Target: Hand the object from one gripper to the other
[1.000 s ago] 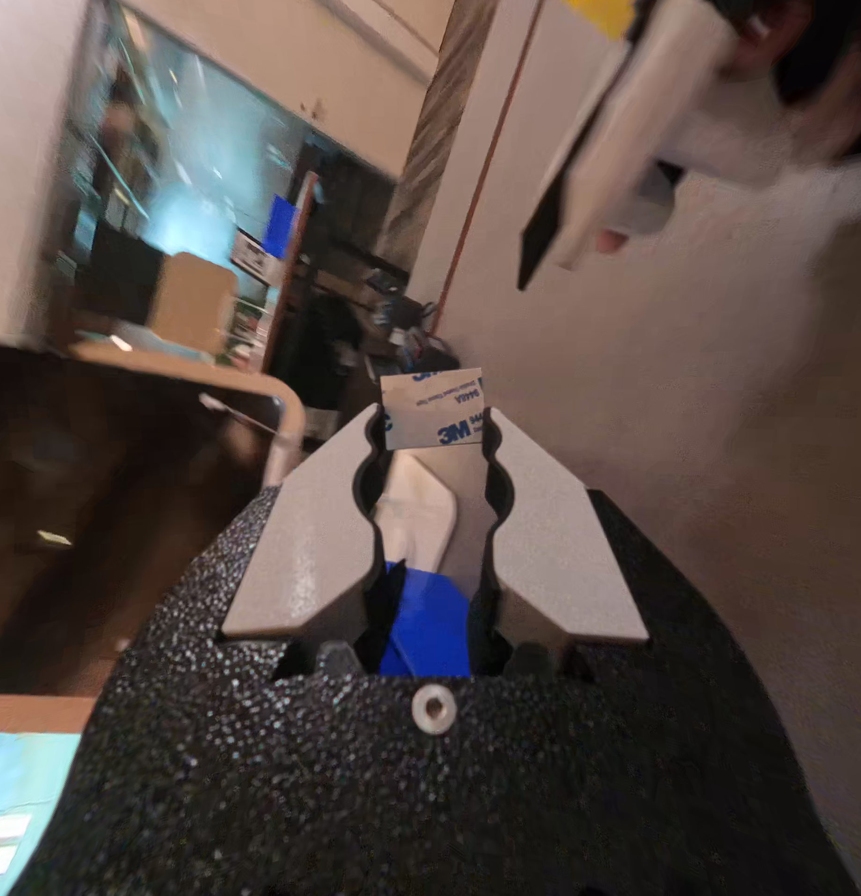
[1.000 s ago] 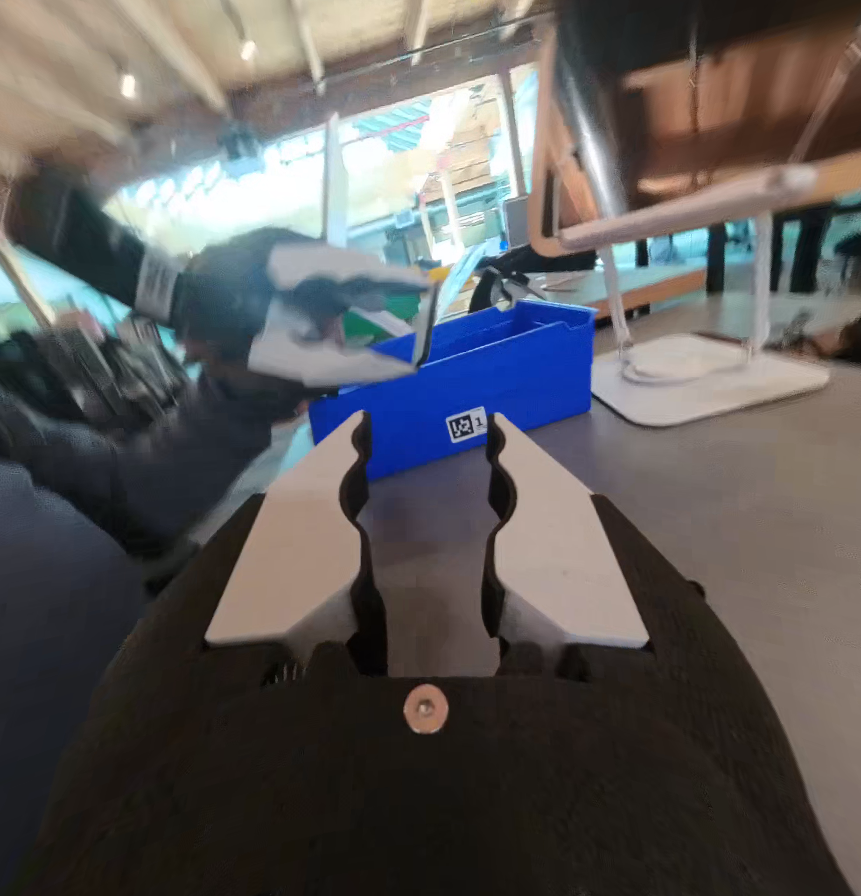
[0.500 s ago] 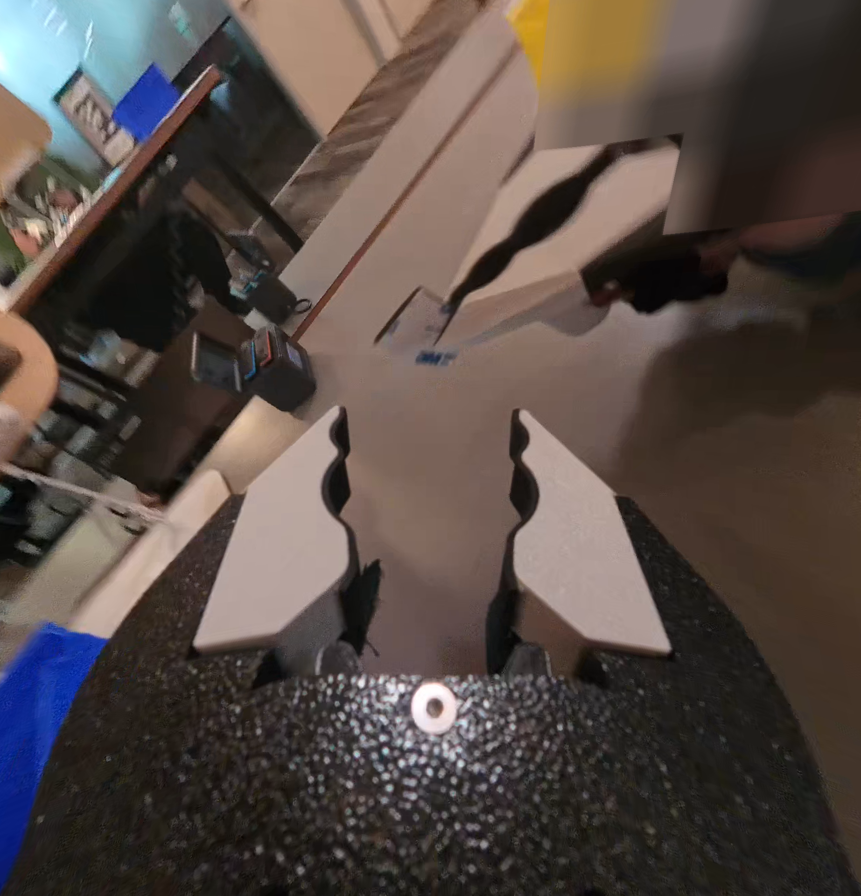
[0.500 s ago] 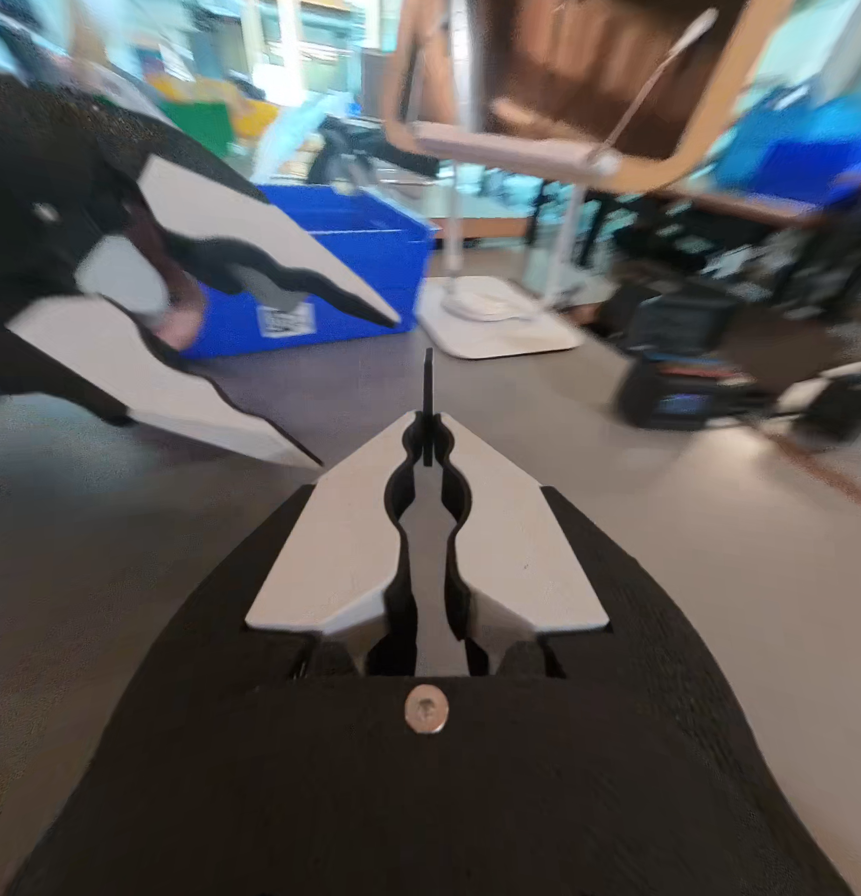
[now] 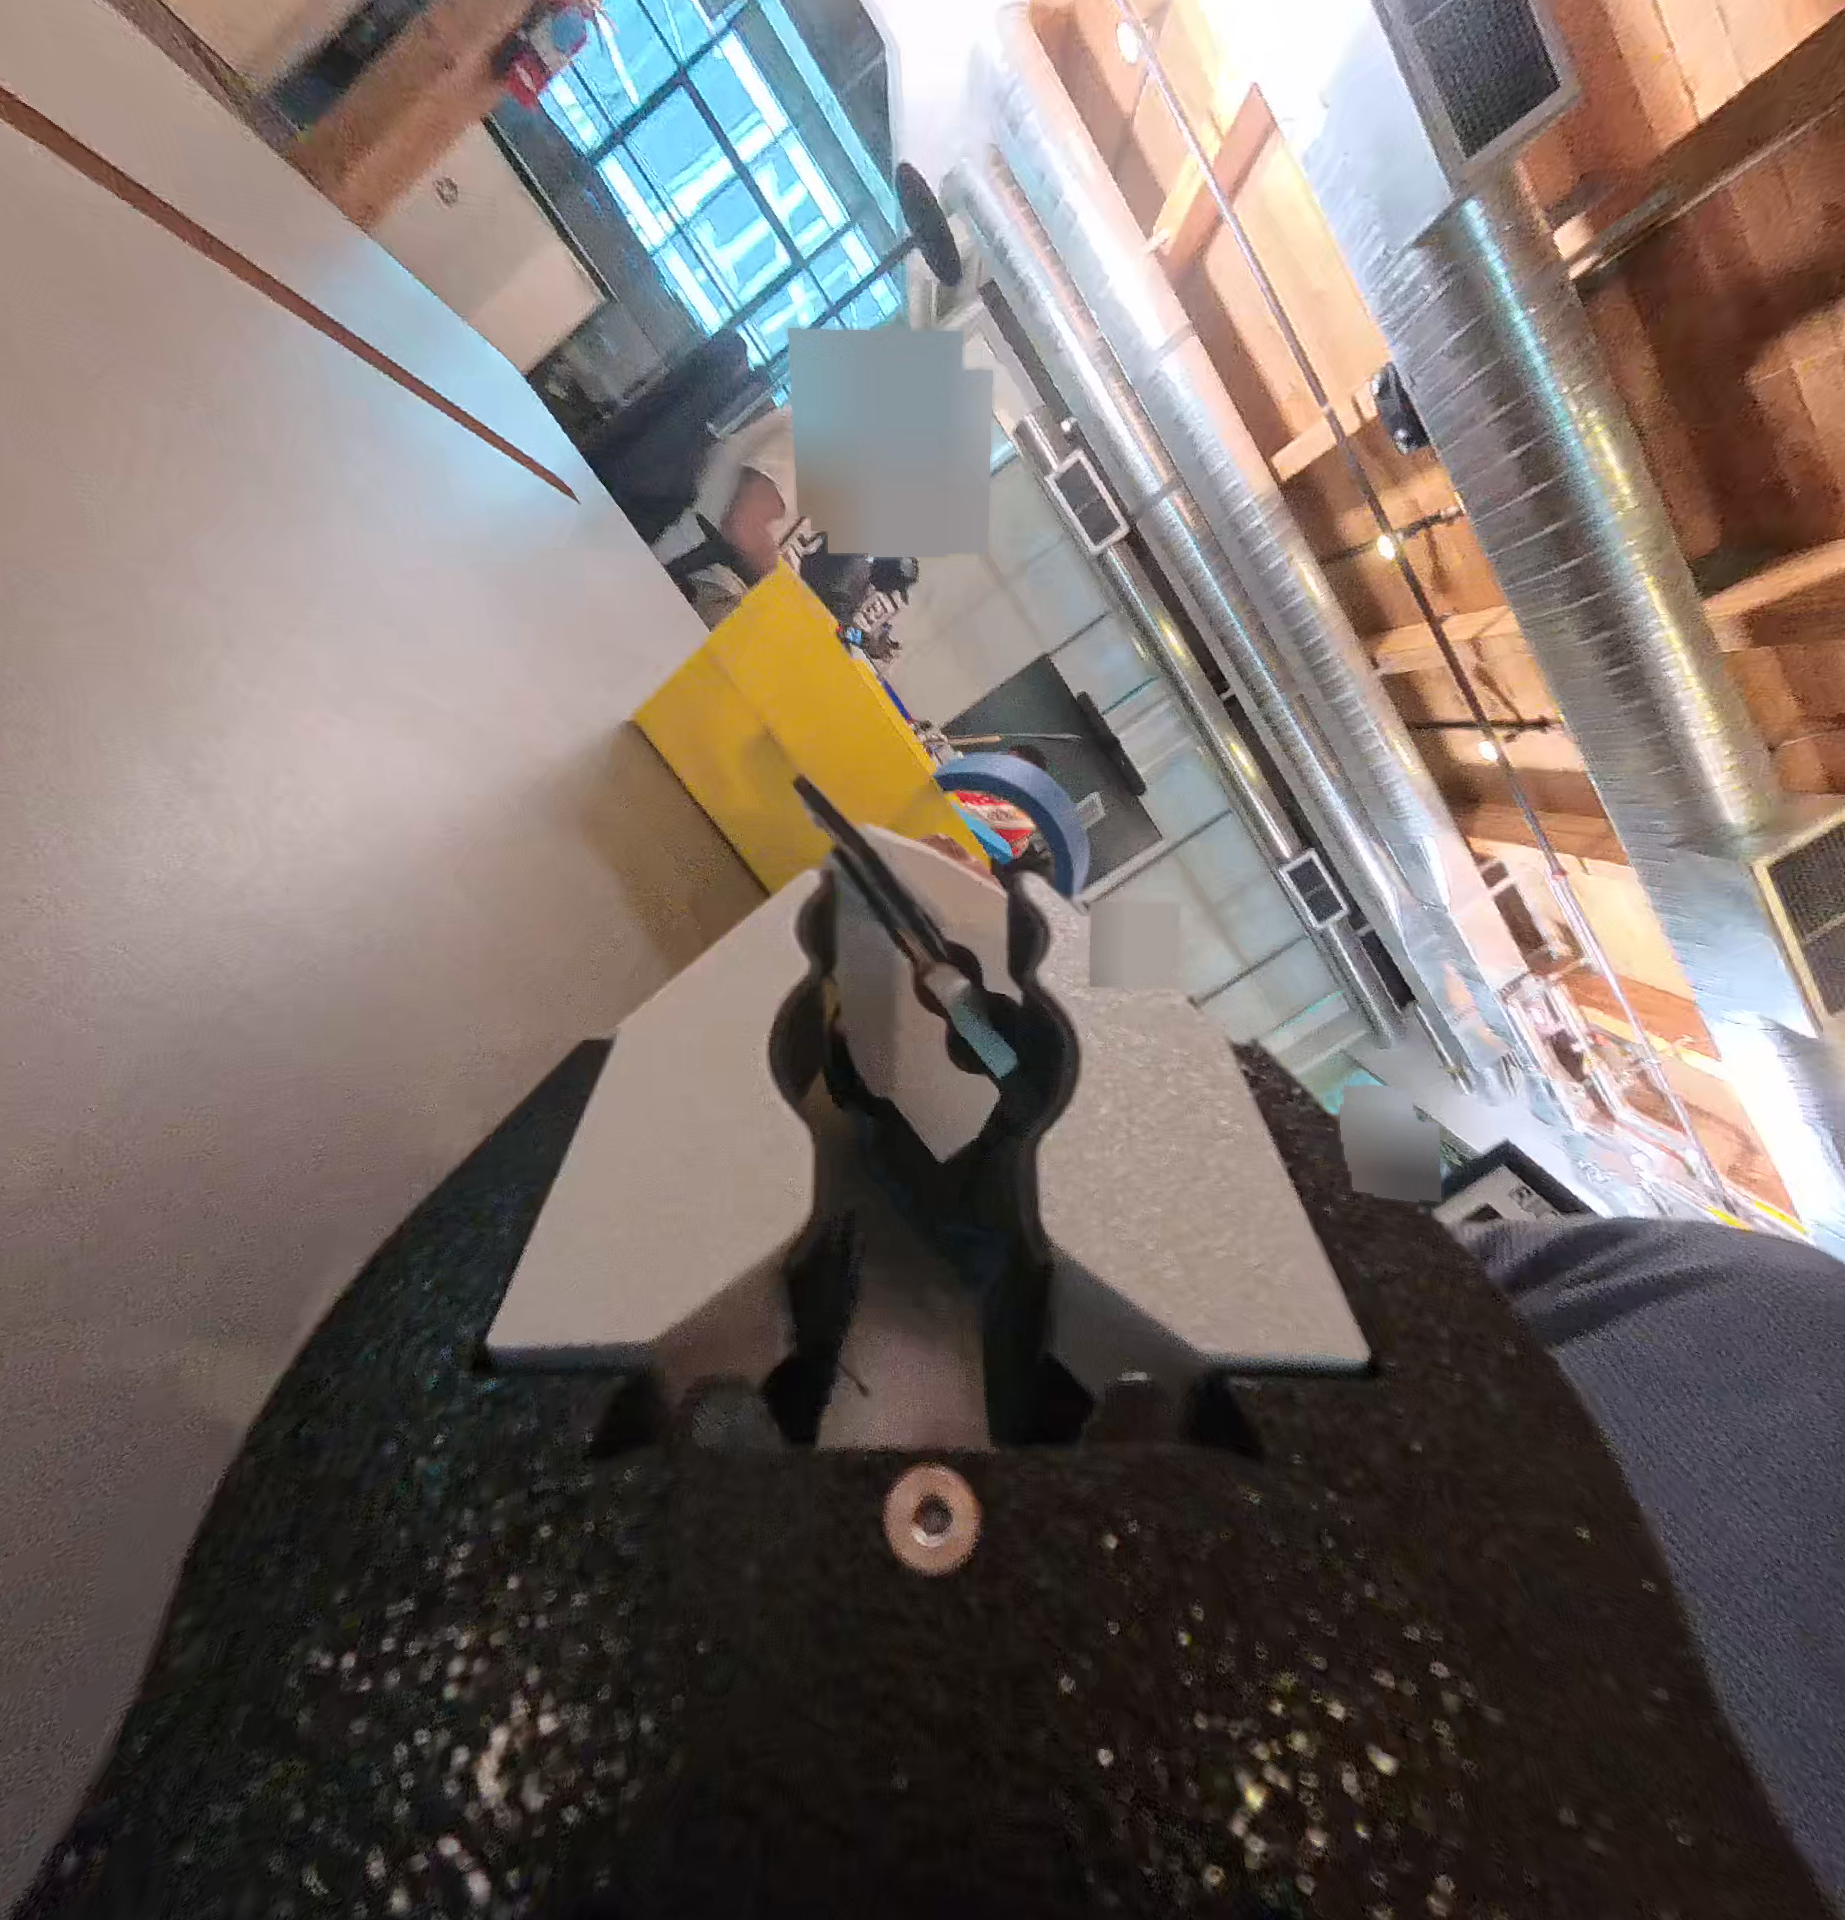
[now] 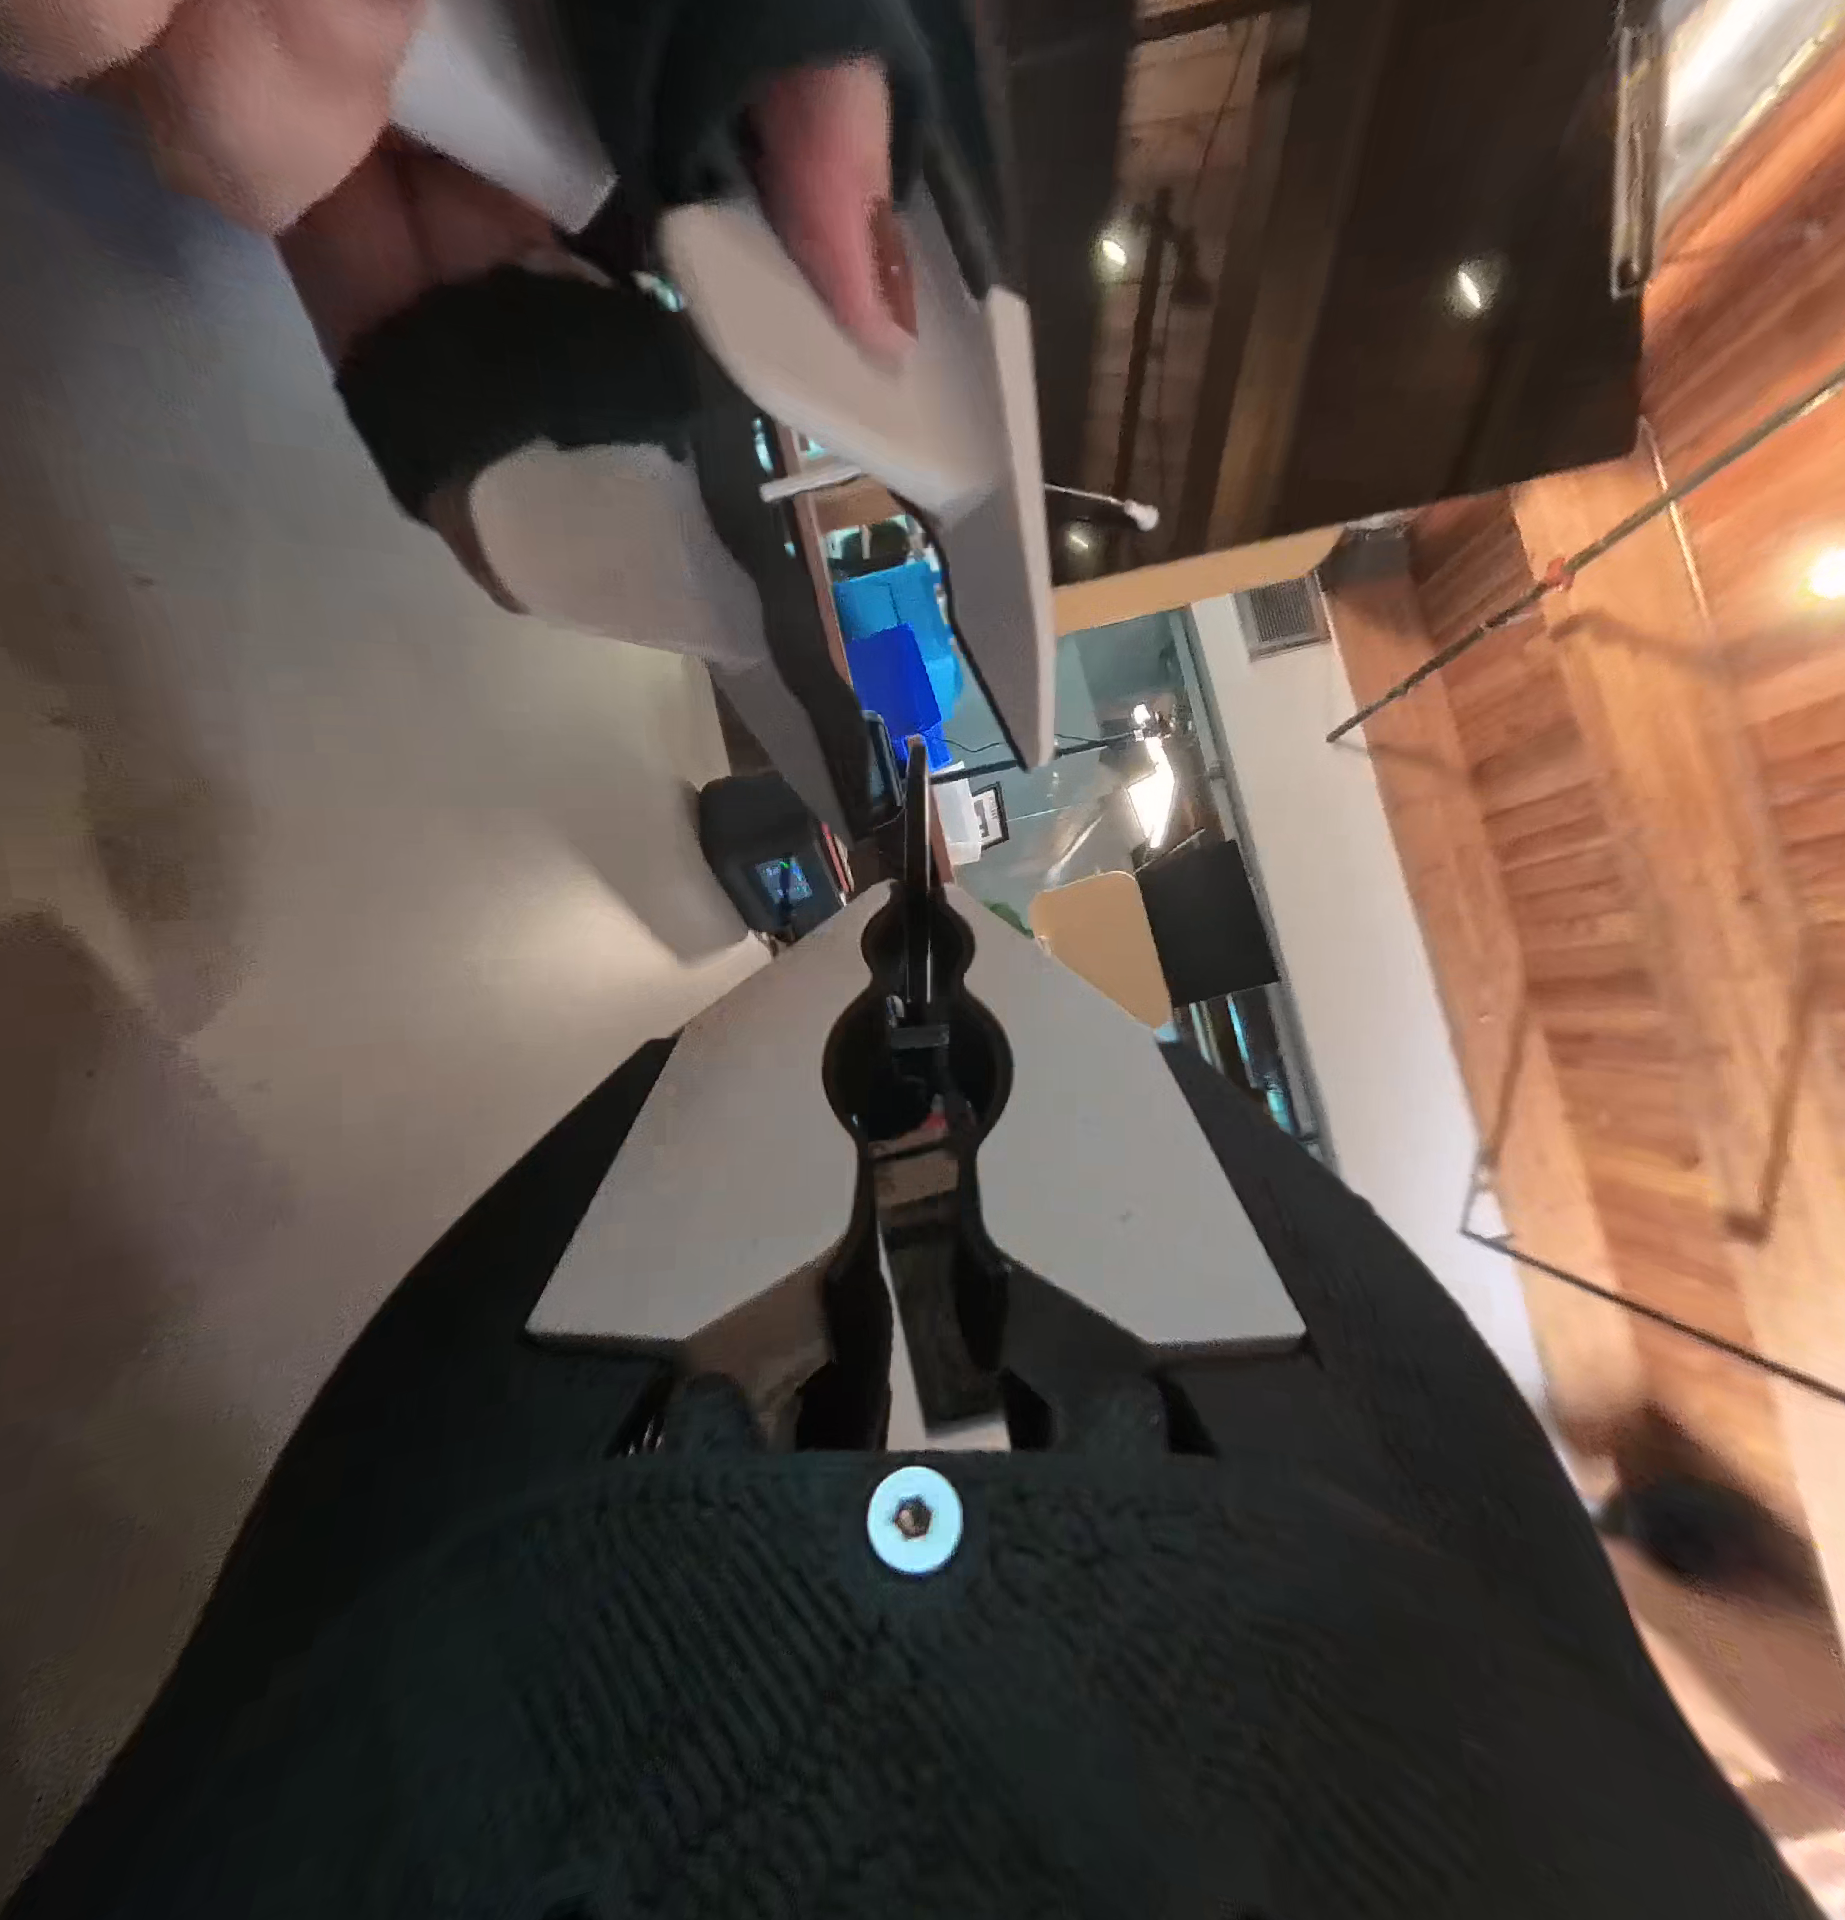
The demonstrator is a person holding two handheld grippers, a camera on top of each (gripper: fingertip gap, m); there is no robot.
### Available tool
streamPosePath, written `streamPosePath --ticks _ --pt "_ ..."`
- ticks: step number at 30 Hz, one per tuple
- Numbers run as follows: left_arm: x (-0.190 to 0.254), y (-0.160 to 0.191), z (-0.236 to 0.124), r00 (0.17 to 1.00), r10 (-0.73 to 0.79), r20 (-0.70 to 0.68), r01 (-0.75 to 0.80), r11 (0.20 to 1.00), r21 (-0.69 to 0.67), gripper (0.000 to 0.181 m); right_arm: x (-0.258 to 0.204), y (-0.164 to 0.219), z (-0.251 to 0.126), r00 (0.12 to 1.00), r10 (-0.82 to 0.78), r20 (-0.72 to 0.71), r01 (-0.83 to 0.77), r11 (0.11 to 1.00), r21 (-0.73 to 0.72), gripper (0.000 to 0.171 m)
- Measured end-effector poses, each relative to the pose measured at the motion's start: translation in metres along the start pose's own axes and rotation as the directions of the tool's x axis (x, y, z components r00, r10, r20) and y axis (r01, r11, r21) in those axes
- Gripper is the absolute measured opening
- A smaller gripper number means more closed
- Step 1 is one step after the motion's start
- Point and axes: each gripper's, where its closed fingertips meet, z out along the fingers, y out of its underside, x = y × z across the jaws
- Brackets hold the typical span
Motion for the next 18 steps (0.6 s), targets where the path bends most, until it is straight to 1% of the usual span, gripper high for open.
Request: streamPosePath --ticks 3,5,6,7,8,9,10,11,13,14,15,17,18 --pt "-0.002 0.01 0.001 1.0 -0.007 -0.008 0.007 0.998 -0.06 0.007 -0.001 -0.003 0.003 0.994 -0.103 -0.023 0.103 0.994 -0.021 0.001" --pt "-0.001 0.009 -0.001 0.999 -0.034 -0.026 0.033 0.998 -0.059 0.003 0.002 -0.006 0.002 0.992 -0.121 -0.042 0.121 0.993 -0.016 0.002" --pt "-0.001 0.007 -0.003 0.999 -0.026 -0.025 0.024 0.998 -0.051 0.001 0.002 -0.008 0.001 0.995 -0.096 -0.034 0.097 0.995 0.002 0.011" --pt "0.002 0.005 -0.006 0.999 -0.006 -0.045 0.004 0.999 -0.052 0.001 -0.002 -0.011 0.0 1.0 -0.028 -0.002 0.028 0.999 0.029 0.023" --pt "0.002 0.005 -0.009 0.999 0.026 -0.037 -0.028 0.998 -0.063 0.001 -0.005 -0.013 -0.002 0.993 0.101 0.053 -0.104 0.993 0.059 0.037" --pt "0.0 0.004 -0.012 0.997 0.07 -0.013 -0.071 0.995 -0.076 0.001 -0.009 -0.016 -0.004 0.955 0.267 0.131 -0.278 0.957 0.082 0.044" --pt "0.0 0.003 -0.015 0.992 0.13 -0.005 -0.13 0.987 -0.09 0.001 -0.01 -0.018 -0.006 0.88 0.427 0.209 -0.452 0.887 0.09 0.05" --pt "0.006 0.002 -0.018 0.978 0.207 -0.032 -0.209 0.973 -0.096 0.001 -0.009 -0.018 -0.009 0.779 0.56 0.282 -0.6 0.796 0.079 0.053" --pt "0.02 0.003 -0.025 0.915 0.39 -0.101 -0.399 0.912 -0.097 0.001 -0.004 -0.017 -0.013 0.564 0.722 0.401 -0.797 0.603 0.037 0.052" --pt "0.021 0.007 -0.028 0.876 0.47 -0.111 -0.481 0.869 -0.115 0.001 0.005 -0.015 -0.015 0.463 0.78 0.421 -0.867 0.498 0.03 0.051" --pt "0.022 0.008 -0.03 0.847 0.52 -0.112 -0.532 0.838 -0.127 0.001 0.012 -0.015 -0.019 0.353 0.816 0.458 -0.923 0.384 0.026 0.047" --pt "0.027 0.009 -0.033 0.795 0.592 -0.131 -0.605 0.788 -0.11 0.001 0.021 -0.017 -0.027 0.126 0.826 0.55 -0.986 0.167 -0.024 0.038" --pt "0.03 0.01 -0.034 0.773 0.619 -0.141 -0.633 0.767 -0.103 0.001 0.021 -0.018 -0.03 0.019 0.807 0.59 -0.994 0.079 -0.077 0.033"
